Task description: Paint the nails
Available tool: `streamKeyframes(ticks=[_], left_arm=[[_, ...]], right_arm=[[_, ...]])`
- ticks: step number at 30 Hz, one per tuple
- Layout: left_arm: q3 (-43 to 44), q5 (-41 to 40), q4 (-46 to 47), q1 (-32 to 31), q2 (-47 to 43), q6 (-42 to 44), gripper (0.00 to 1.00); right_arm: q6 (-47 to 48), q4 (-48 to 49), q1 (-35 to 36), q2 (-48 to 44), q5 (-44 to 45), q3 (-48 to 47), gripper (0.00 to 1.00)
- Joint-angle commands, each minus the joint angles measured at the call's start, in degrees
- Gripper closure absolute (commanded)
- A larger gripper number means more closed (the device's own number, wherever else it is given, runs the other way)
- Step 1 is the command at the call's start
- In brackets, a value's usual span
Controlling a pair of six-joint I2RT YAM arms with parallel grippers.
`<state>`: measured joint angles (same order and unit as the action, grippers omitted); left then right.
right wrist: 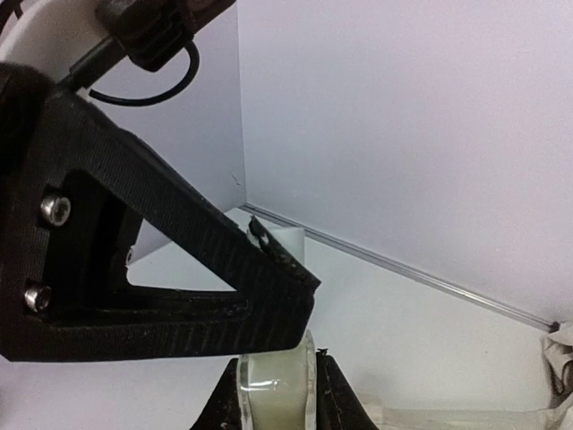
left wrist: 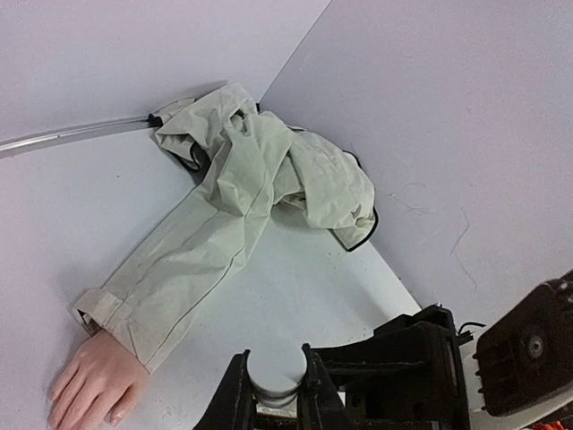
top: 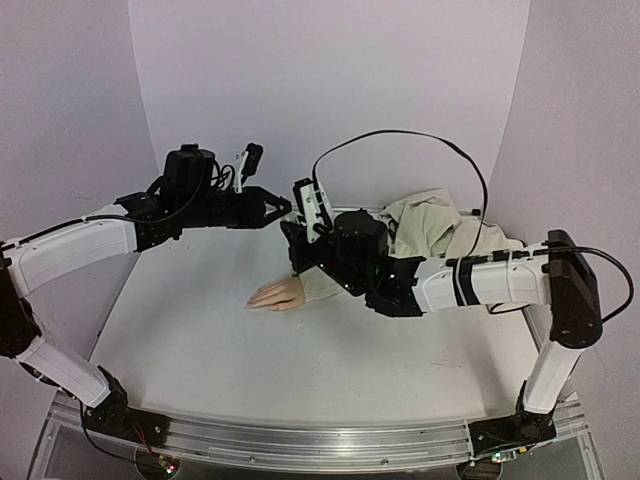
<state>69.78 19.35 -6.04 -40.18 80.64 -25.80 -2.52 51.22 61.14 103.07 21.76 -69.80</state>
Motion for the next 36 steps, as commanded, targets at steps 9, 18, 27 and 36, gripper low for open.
streamKeyframes(ticks=[9,18,27,36], left_arm=[[1.3,9.4,0.0,1.8,-4.8,2.6,0.33],[-0.9,29.1,12.4,2.8,-4.6,0.2,0.29],[1.9,34.4,15.7,0.7,-1.6,-1.0,0.34],[3.6,35.6,15.9,-0.5,0.2,-1.5,0.57]], right_arm=[[-4.1,4.3,-12.9,-6.5,-44.0,2.7,1.00],[-24.5,13.6,-20.3,-2.5,-87.6,-0.6,1.00],[-39.5,31.9,-20.3,0.1,-89.6,1.2,1.00],[-43.1,37.1,-20.3,2.3,-90.0,1.5,1.00]])
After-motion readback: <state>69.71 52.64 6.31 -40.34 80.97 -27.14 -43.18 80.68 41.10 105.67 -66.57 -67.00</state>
